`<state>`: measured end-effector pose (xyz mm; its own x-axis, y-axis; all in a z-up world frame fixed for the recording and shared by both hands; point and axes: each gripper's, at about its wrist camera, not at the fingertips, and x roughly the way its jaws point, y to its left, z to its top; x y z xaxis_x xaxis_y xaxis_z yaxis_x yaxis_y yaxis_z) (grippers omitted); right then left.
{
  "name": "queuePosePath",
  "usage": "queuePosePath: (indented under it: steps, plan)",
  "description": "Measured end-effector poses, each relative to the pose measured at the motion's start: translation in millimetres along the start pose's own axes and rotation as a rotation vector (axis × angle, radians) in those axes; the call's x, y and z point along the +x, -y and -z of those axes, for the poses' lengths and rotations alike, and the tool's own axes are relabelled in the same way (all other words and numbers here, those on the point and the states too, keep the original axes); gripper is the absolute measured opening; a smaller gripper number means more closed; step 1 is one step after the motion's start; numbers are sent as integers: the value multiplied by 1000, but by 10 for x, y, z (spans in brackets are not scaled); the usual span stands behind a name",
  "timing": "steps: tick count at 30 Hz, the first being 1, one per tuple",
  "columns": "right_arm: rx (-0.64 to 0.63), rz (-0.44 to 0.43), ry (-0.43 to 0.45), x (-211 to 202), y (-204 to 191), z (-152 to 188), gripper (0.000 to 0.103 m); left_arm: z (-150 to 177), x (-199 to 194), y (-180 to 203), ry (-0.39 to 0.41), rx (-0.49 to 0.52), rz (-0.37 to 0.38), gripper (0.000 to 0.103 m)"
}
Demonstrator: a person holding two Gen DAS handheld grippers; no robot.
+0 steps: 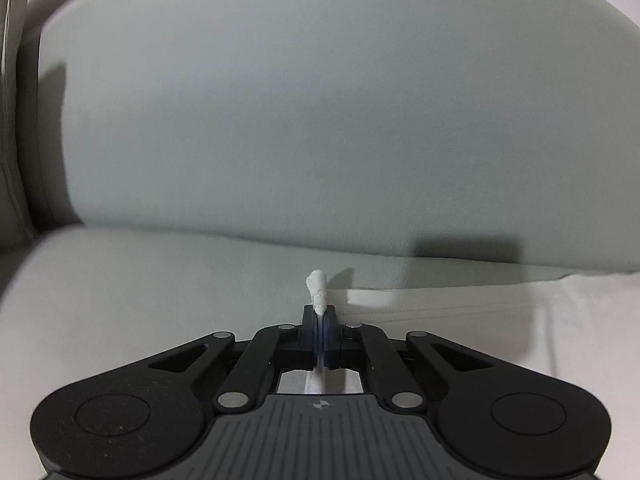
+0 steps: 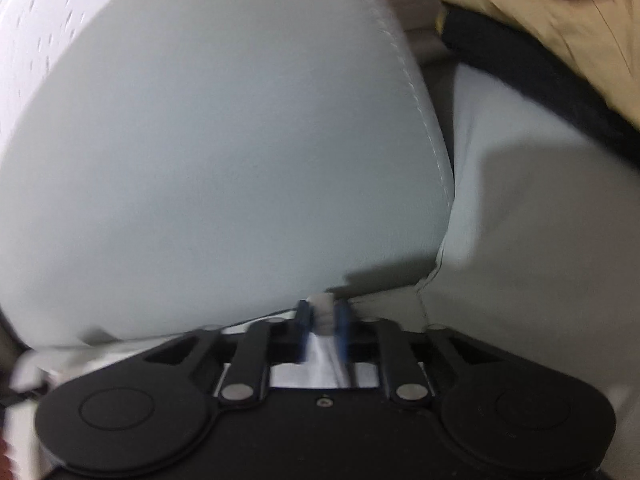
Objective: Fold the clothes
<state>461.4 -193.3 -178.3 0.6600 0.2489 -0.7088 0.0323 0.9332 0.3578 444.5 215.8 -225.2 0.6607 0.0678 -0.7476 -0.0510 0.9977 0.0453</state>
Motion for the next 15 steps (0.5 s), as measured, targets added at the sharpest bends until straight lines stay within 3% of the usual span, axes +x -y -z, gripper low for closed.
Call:
queuePosePath:
  steps: [4, 9, 15]
  plan:
    - [13, 0, 98, -300, -54, 103, 7, 70, -369, -42, 65, 9, -7, 2]
    - [84, -44, 165, -1000, -76, 249, 6, 225, -1034, -149, 129, -25, -3, 2]
    - [212, -139, 125, -2108, 29, 585, 6, 628, -2028, -324, 156, -118, 59, 2]
